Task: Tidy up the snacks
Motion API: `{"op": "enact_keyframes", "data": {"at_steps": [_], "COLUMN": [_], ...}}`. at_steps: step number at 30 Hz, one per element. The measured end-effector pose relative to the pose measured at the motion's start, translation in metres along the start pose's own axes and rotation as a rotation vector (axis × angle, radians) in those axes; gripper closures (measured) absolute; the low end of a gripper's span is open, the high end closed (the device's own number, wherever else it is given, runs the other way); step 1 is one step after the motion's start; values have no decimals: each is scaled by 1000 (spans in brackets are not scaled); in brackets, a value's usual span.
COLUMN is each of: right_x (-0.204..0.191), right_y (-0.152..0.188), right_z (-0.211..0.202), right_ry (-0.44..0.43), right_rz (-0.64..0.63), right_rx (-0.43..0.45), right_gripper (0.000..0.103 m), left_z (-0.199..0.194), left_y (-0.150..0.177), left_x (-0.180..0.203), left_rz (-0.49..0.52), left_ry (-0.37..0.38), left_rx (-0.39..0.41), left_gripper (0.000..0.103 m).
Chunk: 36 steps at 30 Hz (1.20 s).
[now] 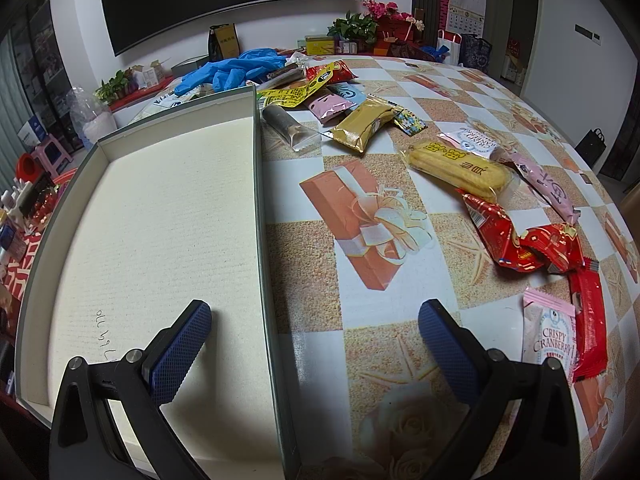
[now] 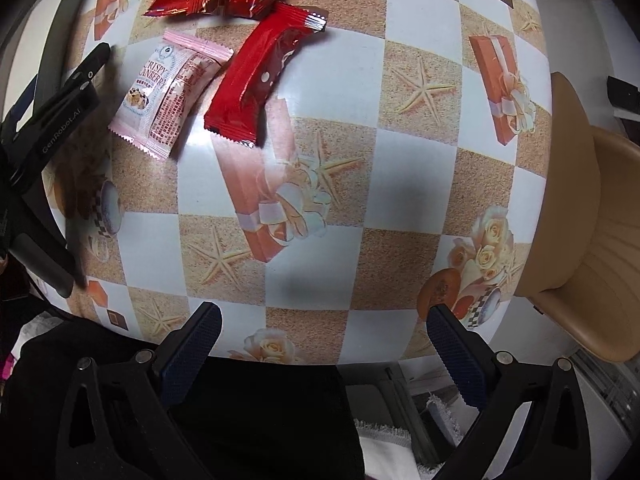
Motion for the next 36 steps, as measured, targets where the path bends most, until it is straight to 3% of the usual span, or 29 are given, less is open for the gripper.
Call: {"op": "enact_keyframes", "data": {"at_steps": [21, 36], "right_x": [-11, 19], "right_y": [-24, 16], "right_z": [10, 31], "right_ry": [-69, -30], "right_rz": [58, 209], "right_rx": [-2, -89], "right_gripper": [0, 0], "left_z": [2, 2], "left_y": [1, 0], "left_x": [1, 2], "left_rz": [3, 3], "left_ry": [-1, -1], "left_rx": [-1, -2], "left_gripper": [0, 0]}}
Point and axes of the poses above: each gripper's, at about its wrist camera, not at the fingertips, and z roughly the way its jaws point, x to its right, y to its underside, the point moved 6 cm from there along z, roughly the way its jaws point, and after that the axes turned 3 degrees about -z, right-handed, at the moved point
